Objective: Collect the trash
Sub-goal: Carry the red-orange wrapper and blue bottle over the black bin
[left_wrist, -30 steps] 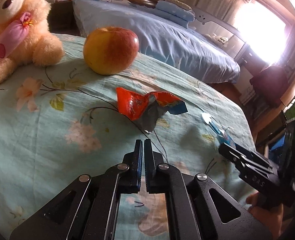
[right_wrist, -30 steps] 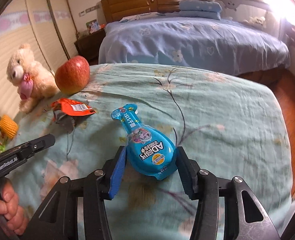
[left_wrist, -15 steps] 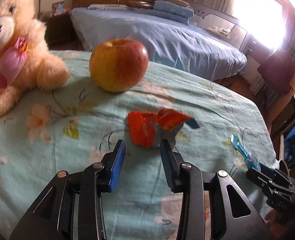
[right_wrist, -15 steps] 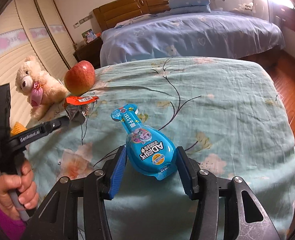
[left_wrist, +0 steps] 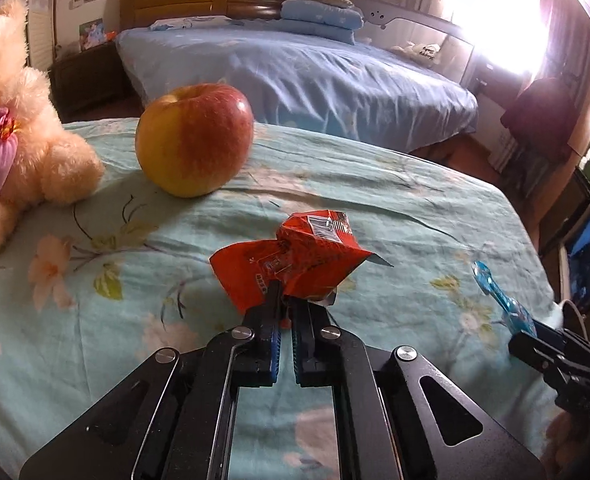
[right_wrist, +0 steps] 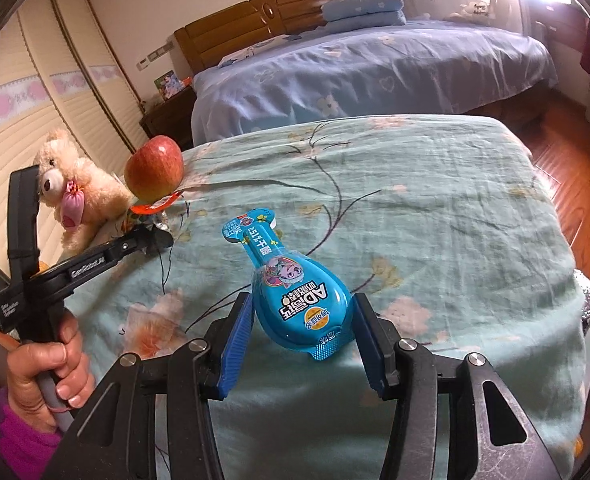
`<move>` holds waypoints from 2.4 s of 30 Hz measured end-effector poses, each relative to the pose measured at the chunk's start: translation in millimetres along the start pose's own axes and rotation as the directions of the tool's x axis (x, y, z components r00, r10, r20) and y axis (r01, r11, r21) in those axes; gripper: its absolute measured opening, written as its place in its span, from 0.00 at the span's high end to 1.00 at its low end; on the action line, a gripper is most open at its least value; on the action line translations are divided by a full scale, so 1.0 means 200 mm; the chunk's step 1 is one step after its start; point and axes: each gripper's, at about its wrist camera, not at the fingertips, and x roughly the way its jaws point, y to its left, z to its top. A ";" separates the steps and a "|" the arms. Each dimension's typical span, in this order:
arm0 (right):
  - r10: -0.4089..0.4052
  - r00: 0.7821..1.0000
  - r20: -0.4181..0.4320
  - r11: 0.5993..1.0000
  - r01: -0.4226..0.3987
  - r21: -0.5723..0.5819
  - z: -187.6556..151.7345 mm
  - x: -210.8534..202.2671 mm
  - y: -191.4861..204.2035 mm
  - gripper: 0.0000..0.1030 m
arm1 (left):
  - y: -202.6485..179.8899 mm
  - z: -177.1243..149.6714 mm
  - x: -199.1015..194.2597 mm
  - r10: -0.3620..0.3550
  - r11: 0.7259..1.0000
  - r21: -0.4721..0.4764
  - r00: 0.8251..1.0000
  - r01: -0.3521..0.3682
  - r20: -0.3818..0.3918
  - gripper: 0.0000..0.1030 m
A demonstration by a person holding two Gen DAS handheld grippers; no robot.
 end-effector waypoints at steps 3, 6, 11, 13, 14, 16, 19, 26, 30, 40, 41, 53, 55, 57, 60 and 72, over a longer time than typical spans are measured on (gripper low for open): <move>-0.004 1.000 0.012 1.000 0.004 0.008 -0.02 -0.04 -0.02 0.51 | -0.04 -0.05 -0.05 -0.029 1.000 -0.001 1.000 0.029 -0.008 0.97; -0.010 1.000 0.021 1.000 0.009 0.019 -0.04 -0.09 -0.04 0.51 | -0.11 -0.10 -0.09 -0.061 0.998 0.009 0.998 0.061 -0.017 0.97; -0.019 0.999 0.028 0.999 0.018 0.049 -0.10 -0.15 -0.10 0.51 | -0.22 -0.18 -0.16 -0.095 0.995 0.028 0.995 0.096 -0.026 0.97; -0.026 0.999 0.032 0.998 0.024 0.057 -0.13 -0.18 -0.12 0.51 | -0.27 -0.22 -0.19 -0.107 0.994 0.034 0.994 0.108 -0.034 0.97; -0.028 0.999 0.034 0.998 0.026 0.062 -0.14 -0.20 -0.13 0.51 | -0.29 -0.23 -0.20 -0.115 0.993 0.038 0.993 0.116 -0.038 0.97; -0.035 0.999 0.042 0.997 0.032 0.071 -0.16 -0.24 -0.15 0.51 | -0.33 -0.25 -0.22 -0.125 0.991 0.046 0.991 0.127 -0.045 0.97; -0.045 0.997 0.055 0.996 0.040 0.084 -0.19 -0.30 -0.18 0.51 | -0.38 -0.28 -0.26 -0.148 0.987 0.056 0.988 0.150 -0.047 0.97; -0.084 0.994 0.072 0.991 0.076 0.110 -0.26 -0.40 -0.25 0.51 | -0.52 -0.33 -0.31 -0.198 0.975 0.091 0.979 0.202 -0.053 0.97; -0.107 0.991 0.081 0.986 0.095 0.135 -0.30 -0.46 -0.29 0.51 | -0.59 -0.36 -0.33 -0.223 0.967 0.109 0.973 0.228 -0.059 0.97; -0.160 0.981 0.107 0.975 0.140 0.175 -0.39 -0.59 -0.39 0.51 | -0.79 -0.41 -0.36 -0.267 0.947 0.162 0.960 0.278 -0.084 0.97; -0.164 0.981 0.108 0.973 0.143 0.182 -0.40 -0.60 -0.40 0.51 | -0.81 -0.42 -0.36 -0.271 0.944 0.168 0.959 0.282 -0.087 0.97; -0.190 0.973 0.128 0.963 0.160 0.217 -0.46 -0.68 -0.49 0.51 | -0.98 -0.45 -0.37 -0.296 0.924 0.222 0.949 0.313 -0.105 0.97; -0.197 0.971 0.132 0.960 0.164 0.225 -0.46 -0.70 -0.51 0.51 | -1.00 -0.45 -0.38 -0.301 0.920 0.228 0.948 0.318 -0.107 0.97; -0.203 0.970 0.135 0.958 0.168 0.232 -0.47 -0.72 -0.53 0.51 | -1.03 -0.45 -0.38 -0.305 0.916 0.238 0.946 0.323 -0.110 0.97; -0.215 0.967 0.139 0.954 0.177 0.241 -0.48 -0.74 -0.55 0.51 | -1.07 -0.46 -0.38 -0.310 0.910 0.252 0.943 0.330 -0.117 0.97; -0.262 0.953 0.153 0.936 0.212 0.281 -0.52 -0.83 -0.66 0.51 | -1.26 -0.49 -0.40 -0.337 0.881 0.305 0.933 0.361 -0.131 0.97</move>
